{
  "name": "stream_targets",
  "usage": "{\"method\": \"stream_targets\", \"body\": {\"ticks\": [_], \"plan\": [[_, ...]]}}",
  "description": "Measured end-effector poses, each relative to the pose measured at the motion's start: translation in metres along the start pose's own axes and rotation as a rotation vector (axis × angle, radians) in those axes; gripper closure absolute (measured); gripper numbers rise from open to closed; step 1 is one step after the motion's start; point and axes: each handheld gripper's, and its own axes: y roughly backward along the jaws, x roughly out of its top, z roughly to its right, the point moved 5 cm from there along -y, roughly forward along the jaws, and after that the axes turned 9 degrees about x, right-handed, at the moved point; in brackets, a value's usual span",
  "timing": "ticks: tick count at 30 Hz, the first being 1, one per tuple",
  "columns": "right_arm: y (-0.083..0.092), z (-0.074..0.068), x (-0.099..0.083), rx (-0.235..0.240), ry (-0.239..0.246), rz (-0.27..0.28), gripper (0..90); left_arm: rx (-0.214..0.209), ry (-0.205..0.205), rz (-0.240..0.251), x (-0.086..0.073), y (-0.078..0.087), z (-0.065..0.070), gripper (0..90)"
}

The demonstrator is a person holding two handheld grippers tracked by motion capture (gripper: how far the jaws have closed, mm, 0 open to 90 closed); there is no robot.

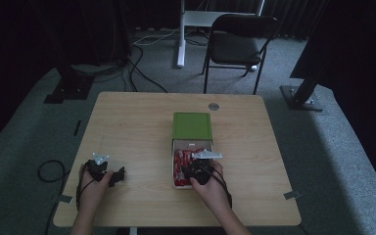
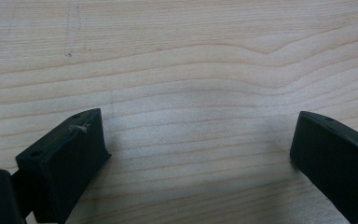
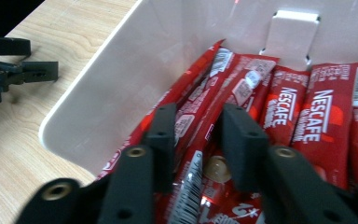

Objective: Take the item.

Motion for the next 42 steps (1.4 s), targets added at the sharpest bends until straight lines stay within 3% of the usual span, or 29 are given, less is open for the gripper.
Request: {"method": "stream_targets", "body": {"ticks": [1,4,10,16,21,33,42], "plan": [[0.001,0.002,0.0,-0.015,0.002,-0.004,79.7,0.0,0.0,0.001,0.0,0.0,0.0,4.2],[0.003,0.004,0.0,0.007,-0.014,0.011,82.8,0.0,0.0,0.0,0.0,0.0,0.0,4.2],[0.007,0.004,0.003,0.023,-0.04,0.044,83.3,0.0,0.001,0.0,0.0,0.0,0.0,4.2],[0.019,0.0,0.01,0.042,-0.021,0.078,83.6,0.0,0.0,0.0,0.0,0.0,0.0,4.2],[0.032,-0.001,0.013,0.073,-0.04,0.115,83.6,0.0,0.0,0.0,0.0,0.0,0.0,4.2],[0.056,-0.011,0.019,0.135,-0.028,0.152,83.7,0.0,0.001,0.0,0.0,0.0,0.0,4.2],[0.07,-0.005,0.031,0.119,-0.017,0.215,83.6,0.001,0.001,0.0,0.0,0.0,0.0,4.2]]}}
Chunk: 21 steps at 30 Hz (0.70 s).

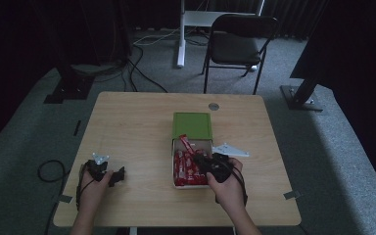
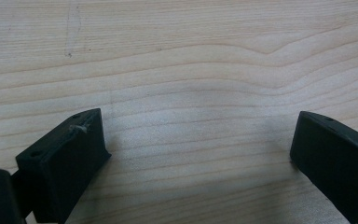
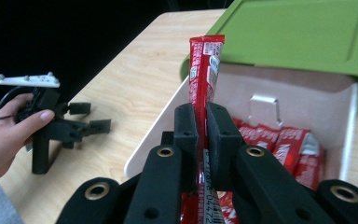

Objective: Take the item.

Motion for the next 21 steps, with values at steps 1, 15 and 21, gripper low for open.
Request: {"method": "stream_targets", "body": {"ticks": [1,15,21], "plan": [[0.001,0.002,0.001,-0.002,0.001,0.005,83.6,0.0,0.0,0.0,0.0,0.0,0.0,4.1],[0.019,0.024,0.017,-0.064,-0.009,0.063,83.6,0.0,0.0,0.0,0.0,0.0,0.0,4.1],[0.029,0.037,0.02,-0.101,-0.014,0.082,83.6,0.0,0.0,0.0,0.0,0.0,0.0,4.2]]}}
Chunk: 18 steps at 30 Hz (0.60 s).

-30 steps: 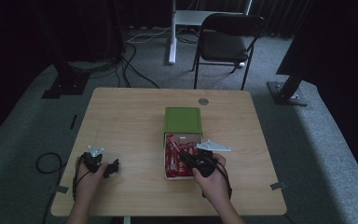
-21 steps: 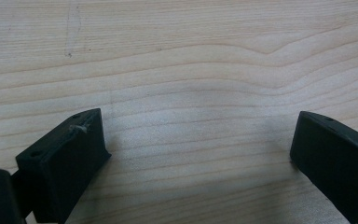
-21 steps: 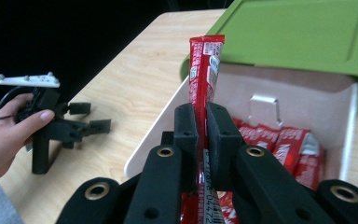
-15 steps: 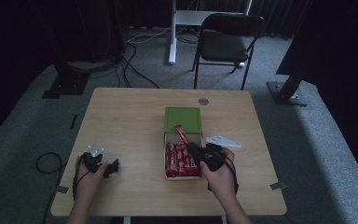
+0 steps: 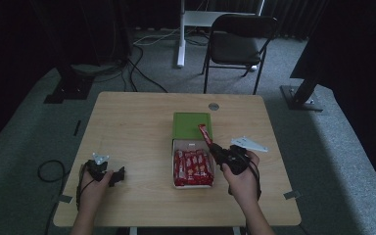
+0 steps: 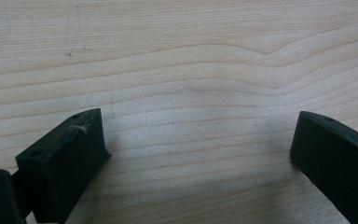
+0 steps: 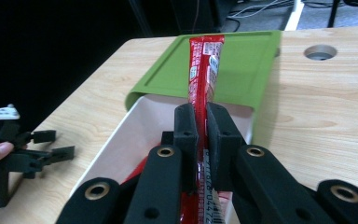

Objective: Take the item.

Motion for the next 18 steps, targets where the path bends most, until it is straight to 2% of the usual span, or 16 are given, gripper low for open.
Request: {"method": "stream_targets", "body": {"ticks": [11,17,18], "plan": [[0.014,0.024,0.0,-0.079,0.002,0.045,83.5,0.0,0.0,0.0,0.0,0.0,0.0,4.2],[0.026,0.044,-0.001,-0.121,-0.01,0.073,83.5,0.0,0.0,0.0,0.0,0.0,0.0,4.2],[0.028,0.048,-0.002,-0.142,-0.005,0.079,83.5,0.0,0.0,0.0,0.0,0.0,0.0,4.1]]}}
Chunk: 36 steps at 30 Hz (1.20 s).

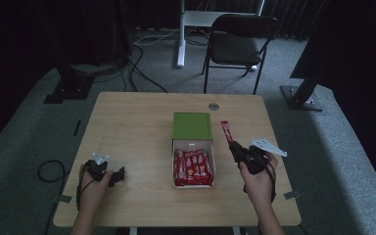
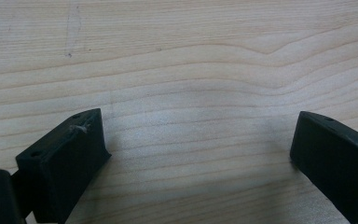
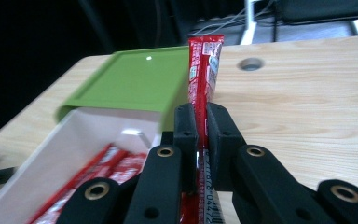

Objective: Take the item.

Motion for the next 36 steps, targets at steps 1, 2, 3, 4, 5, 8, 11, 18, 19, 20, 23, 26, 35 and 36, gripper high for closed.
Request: {"method": "stream_targets", "body": {"ticks": [1,2,3,4,5,8,11,18,19,20,23,26,35,36], "plan": [[0.001,0.003,0.0,-0.008,-0.002,0.004,83.5,0.0,0.0,0.0,0.0,0.0,0.0,4.1],[0.004,0.01,-0.001,-0.019,-0.011,0.008,83.5,0.0,0.0,0.0,0.0,0.0,0.0,4.1],[0.005,0.013,-0.001,-0.03,-0.013,0.009,83.5,0.0,0.0,0.0,0.0,0.0,0.0,4.1],[0.006,0.017,-0.002,-0.044,-0.014,0.009,83.5,0.0,0.0,0.0,0.0,0.0,0.0,4.1],[0.008,0.021,-0.003,-0.051,-0.018,0.01,83.5,0.0,0.0,0.0,0.0,0.0,0.0,4.1],[0.013,0.034,-0.006,-0.093,-0.02,0.011,83.5,0.0,0.0,0.0,0.0,0.0,0.0,4.1],[0.017,0.047,-0.01,-0.129,-0.023,0.016,83.5,0.0,0.0,0.0,0.0,0.0,0.0,4.1],[0.027,0.079,-0.022,-0.209,-0.056,0.016,83.4,0.0,0.0,0.0,0.0,0.0,0.0,4.2],[0.027,0.082,-0.023,-0.217,-0.055,0.014,83.4,0.0,0.0,0.0,0.0,0.0,0.0,4.1],[0.028,0.086,-0.026,-0.23,-0.057,0.014,83.4,0.0,0.0,0.0,0.0,0.0,0.0,4.1],[0.031,0.097,-0.032,-0.262,-0.06,0.01,83.4,0.0,0.0,0.001,0.0,0.0,0.0,4.1],[0.032,0.108,-0.039,-0.288,-0.077,-0.002,83.4,0.0,0.0,0.002,0.0,0.0,0.0,4.2],[0.037,0.138,-0.058,-0.362,-0.13,-0.018,83.4,0.0,0.0,0.001,0.0,0.0,0.0,4.1],[0.038,0.141,-0.06,-0.368,-0.138,-0.021,83.4,0.0,0.0,0.001,0.0,0.0,0.0,4.1]]}}
